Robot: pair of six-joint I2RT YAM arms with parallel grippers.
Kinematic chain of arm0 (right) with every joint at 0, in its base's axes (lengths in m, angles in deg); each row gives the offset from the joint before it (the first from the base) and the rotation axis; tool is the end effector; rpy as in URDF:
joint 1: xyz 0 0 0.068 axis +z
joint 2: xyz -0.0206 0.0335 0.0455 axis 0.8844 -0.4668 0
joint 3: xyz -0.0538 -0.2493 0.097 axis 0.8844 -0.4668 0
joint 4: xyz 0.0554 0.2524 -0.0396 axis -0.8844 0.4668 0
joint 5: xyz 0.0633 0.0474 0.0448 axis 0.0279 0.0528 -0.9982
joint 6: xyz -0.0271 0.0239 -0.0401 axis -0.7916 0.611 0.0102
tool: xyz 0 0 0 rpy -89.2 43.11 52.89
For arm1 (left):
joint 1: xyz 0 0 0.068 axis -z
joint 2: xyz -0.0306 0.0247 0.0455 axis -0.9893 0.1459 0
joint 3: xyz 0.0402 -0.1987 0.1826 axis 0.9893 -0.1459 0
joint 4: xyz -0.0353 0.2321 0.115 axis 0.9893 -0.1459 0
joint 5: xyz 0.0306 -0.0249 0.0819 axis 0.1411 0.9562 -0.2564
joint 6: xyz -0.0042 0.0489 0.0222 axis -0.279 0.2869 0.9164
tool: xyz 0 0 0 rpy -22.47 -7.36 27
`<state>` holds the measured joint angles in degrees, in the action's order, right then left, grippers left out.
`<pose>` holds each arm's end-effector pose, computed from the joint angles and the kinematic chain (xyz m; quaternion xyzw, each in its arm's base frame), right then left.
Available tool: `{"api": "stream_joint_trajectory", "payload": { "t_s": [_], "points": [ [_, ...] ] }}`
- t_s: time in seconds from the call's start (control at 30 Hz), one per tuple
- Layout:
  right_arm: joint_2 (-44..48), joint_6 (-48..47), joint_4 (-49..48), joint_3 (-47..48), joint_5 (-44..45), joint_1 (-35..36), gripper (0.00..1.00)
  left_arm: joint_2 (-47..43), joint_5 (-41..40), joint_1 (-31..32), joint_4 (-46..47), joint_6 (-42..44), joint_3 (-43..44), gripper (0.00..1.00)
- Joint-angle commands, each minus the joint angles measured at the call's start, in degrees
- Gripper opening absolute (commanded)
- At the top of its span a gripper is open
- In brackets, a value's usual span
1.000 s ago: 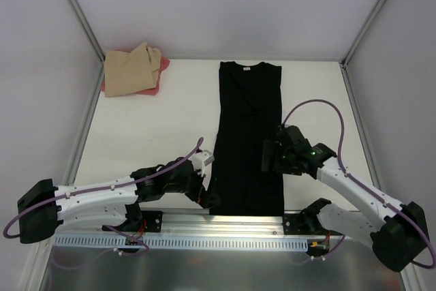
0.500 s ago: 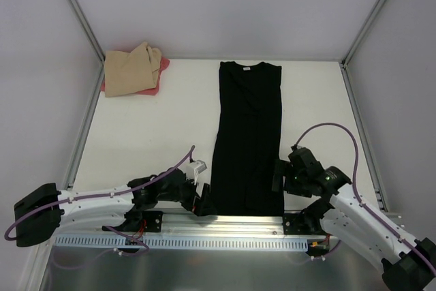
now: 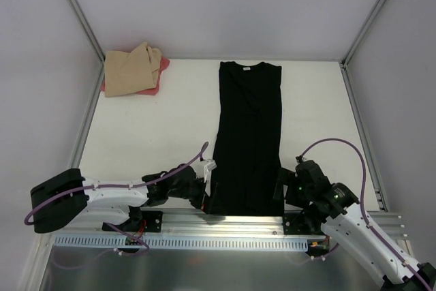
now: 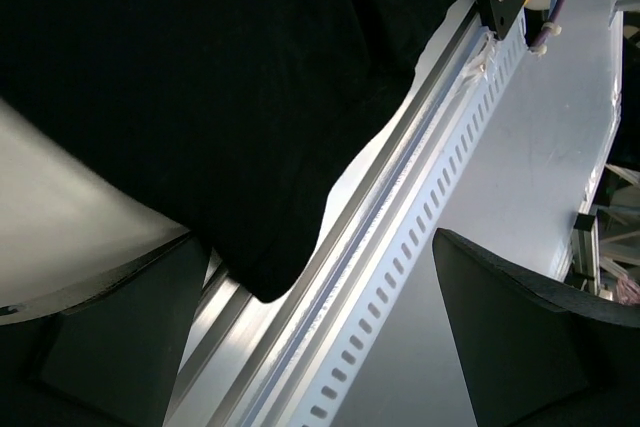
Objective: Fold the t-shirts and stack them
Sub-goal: Grab the bottom of the folded rectangular tshirt with both arms
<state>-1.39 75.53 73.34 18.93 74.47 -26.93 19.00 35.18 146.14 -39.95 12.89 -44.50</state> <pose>0.0739 0.0566 0.1670 -0.0426 0.9446 0.2174 0.2422 0.0756 -0.1825 0.1475 0.2127 0.8257 -0.4872 0.1886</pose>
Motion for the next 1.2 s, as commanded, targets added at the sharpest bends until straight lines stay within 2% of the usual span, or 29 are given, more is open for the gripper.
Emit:
{"api": "stream_joint_trajectory", "payload": {
  "t_s": [0.0, 0.13, 0.17, 0.23, 0.3, 0.37, 0.4, 0.43, 0.47, 0.5, 0.57, 0.6, 0.63, 0.97, 1.17],
  "points": [
    [1.2, 2.7, 1.5, -2.7, -2.6, 0.4, 0.99, 4.4, 2.4, 0.4, -0.5, 1.1, 1.8, 0.99],
    [1.6, 3.6, -0.5, -3.5, -4.7, 0.4, 0.94, 8.2, 3.5, 0.5, 0.1, 1.6, 3.9, 0.99],
    [1.6, 3.6, -0.7, -3.5, -4.9, 0.4, 0.89, 8.9, 3.7, 0.5, 0.1, 1.8, 4.1, 0.99],
    [1.3, 3.5, -1.0, -3.5, -5.4, 0.4, 0.85, 9.4, 3.7, 0.5, 0.1, 1.7, 4.4, 0.99],
    [0.9, 3.5, -1.6, -3.8, -6.2, 0.4, 0.7, 9.5, 3.6, 0.5, 0.1, 1.7, 4.4, 0.97],
    [0.1, 3.3, -2.9, -4.1, -7.2, 0.4, 0.37, 9.3, 3.7, 0.5, 0.0, 1.8, 4.4, 0.93],
    [0.0, 3.3, -3.2, -4.2, -7.4, 0.4, 0.2, 9.3, 3.7, 0.5, -0.2, 1.8, 4.5, 0.87],
    [-0.2, 3.3, -3.5, -4.2, -7.6, 0.4, 0.07, 9.2, 3.9, 0.5, -0.3, 1.8, 4.6, 0.81],
    [-0.4, 3.4, -3.5, -4.2, -7.5, 0.4, 0.01, 9.4, 4.2, 0.5, -0.6, 1.9, 4.7, 0.74],
    [-0.4, 3.4, -3.6, -4.1, -7.3, 0.4, 0.01, 9.5, 4.3, 0.5, -0.7, 1.9, 4.9, 0.54],
    [-0.7, 3.2, -3.3, -3.6, -7.2, 0.4, 0.01, 9.7, 4.0, 0.5, -1.6, 1.9, 5.2, 0.28],
    [-0.9, 3.3, -3.3, -3.5, -7.1, 0.4, 0.01, 9.6, 3.7, 0.5, -1.9, 1.9, 5.3, 0.08],
    [-1.0, 3.1, -2.9, -3.4, -7.0, 0.4, 0.01, 9.5, 3.5, 0.5, -2.2, 1.8, 5.4, 0.0],
    [-1.7, 1.7, 1.9, 2.7, -6.0, 0.4, 0.01, 5.4, 1.3, 0.5, -8.1, 2.5, 8.9, 0.0],
    [-4.3, -0.2, 4.4, 9.9, -5.0, 0.4, 0.0, 0.9, -2.6, 0.5, -17.8, 5.2, 15.1, 0.0]
  ]
}}
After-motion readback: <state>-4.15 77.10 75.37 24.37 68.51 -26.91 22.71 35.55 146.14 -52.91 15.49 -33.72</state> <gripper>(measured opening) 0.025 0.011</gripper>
